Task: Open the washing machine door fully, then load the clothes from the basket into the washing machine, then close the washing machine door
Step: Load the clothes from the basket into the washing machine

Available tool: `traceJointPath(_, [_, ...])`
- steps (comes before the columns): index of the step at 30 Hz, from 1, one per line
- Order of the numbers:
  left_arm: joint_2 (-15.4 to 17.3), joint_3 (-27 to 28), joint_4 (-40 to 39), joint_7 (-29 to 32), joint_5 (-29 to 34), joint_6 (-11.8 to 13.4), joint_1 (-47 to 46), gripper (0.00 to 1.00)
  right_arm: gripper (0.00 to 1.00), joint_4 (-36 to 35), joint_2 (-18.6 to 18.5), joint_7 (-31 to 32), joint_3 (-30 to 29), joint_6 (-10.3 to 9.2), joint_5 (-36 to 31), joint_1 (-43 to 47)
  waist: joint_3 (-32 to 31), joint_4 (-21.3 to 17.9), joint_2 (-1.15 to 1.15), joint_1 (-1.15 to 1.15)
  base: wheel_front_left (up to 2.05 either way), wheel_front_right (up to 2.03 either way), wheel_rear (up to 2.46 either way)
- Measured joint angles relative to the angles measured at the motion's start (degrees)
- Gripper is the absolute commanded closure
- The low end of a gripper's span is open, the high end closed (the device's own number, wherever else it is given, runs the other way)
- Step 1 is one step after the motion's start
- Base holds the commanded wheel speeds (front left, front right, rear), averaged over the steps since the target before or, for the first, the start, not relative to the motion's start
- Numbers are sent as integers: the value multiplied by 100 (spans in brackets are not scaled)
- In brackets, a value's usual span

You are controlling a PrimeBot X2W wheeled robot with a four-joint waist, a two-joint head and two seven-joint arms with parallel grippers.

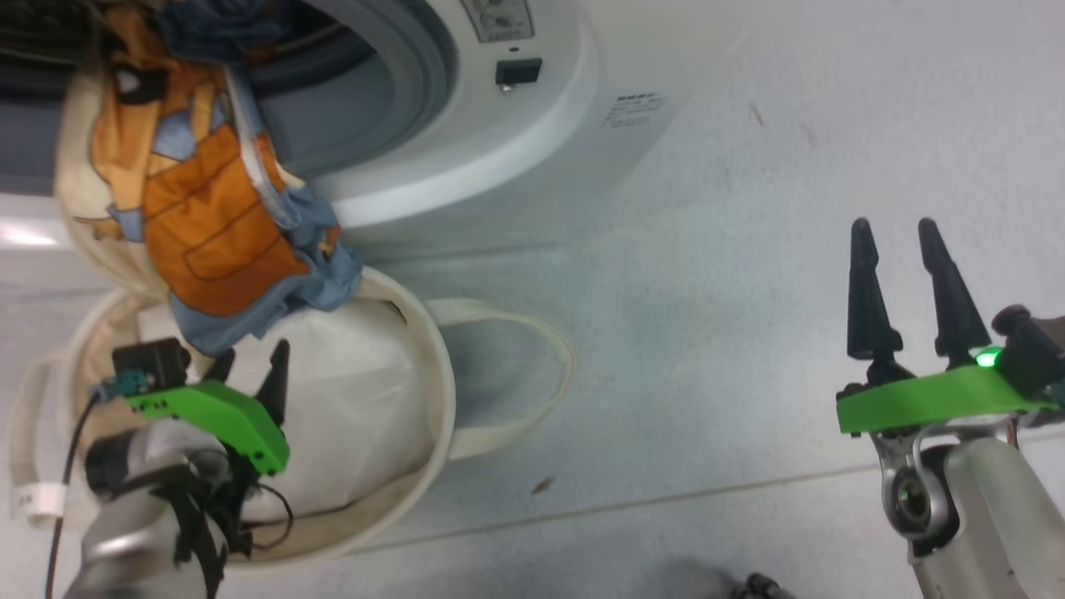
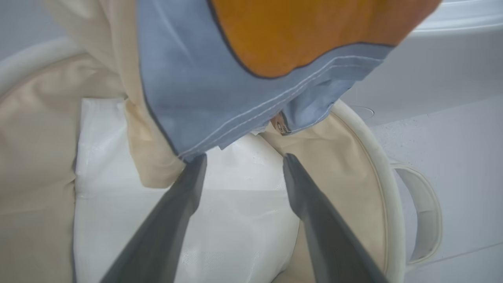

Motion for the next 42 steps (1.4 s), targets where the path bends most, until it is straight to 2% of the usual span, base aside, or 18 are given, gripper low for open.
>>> traceJointPath(6, [77,-44,109,-44,75,162,-501,0,0,-199,26,0,-121,0,-99,-118,507,-61,0,0,0,0,0])
traceJointPath(16, [78,-116,174,-297,157,238,-921,0,0,-296,33,0,-159,0,-174,-171,895,-33,0,0,0,0,0])
traceJointPath(17, [81,-86,162,-320,157,266,-940,78,0,-302,33,0,-166,0,-181,-171,904,-25,0,0,0,0,0])
traceJointPath(18, [87,-22,118,-338,155,302,-970,100,0,-309,33,0,-176,0,-181,-172,907,-15,0,0,0,0,0])
traceJointPath(22, [149,224,-535,-337,165,337,-977,100,0,-311,33,0,-191,0,-181,-173,858,42,0,0,0,0,0])
traceJointPath(28, [133,687,-1348,-344,554,345,-477,100,0,-201,41,0,-127,0,-145,-182,575,119,0,-1,0,0,0])
traceJointPath(33, [33,1094,-2015,-344,972,223,-19,100,0,-57,46,0,-64,0,-81,-186,240,201,0,-2,0,0,0])
traceJointPath(42, [-88,1485,-2460,-345,1627,93,378,100,0,255,52,0,140,0,83,-144,-604,308,0,-3,0,0,0])
